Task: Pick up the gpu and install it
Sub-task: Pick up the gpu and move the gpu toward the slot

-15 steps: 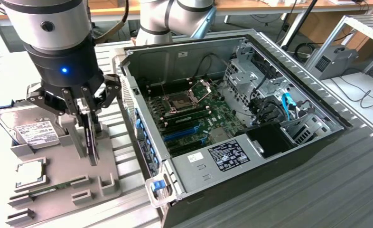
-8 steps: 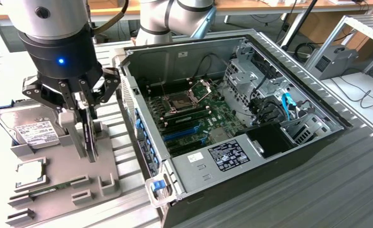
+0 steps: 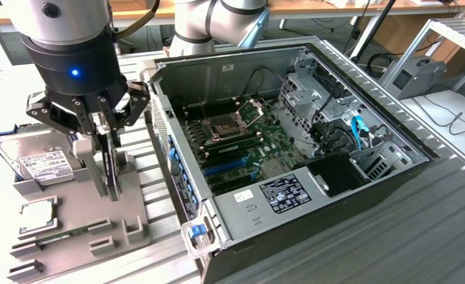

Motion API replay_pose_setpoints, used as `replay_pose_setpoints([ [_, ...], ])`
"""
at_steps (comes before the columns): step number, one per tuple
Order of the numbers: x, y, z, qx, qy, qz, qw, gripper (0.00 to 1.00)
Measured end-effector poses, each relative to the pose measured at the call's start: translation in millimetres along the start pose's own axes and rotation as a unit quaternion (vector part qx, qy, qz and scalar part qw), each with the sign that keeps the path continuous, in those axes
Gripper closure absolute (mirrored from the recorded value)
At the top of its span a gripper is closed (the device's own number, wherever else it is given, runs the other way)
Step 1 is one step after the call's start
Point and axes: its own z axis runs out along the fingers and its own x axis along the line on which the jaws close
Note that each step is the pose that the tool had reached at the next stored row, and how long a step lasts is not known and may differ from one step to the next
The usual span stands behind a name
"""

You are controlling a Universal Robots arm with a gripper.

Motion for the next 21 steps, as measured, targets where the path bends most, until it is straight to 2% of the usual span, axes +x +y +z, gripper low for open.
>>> replay_pose_setpoints([
  [21,-0.1,0.3,-8.3,0.0,0.0,0.0,1.0,0.72],
])
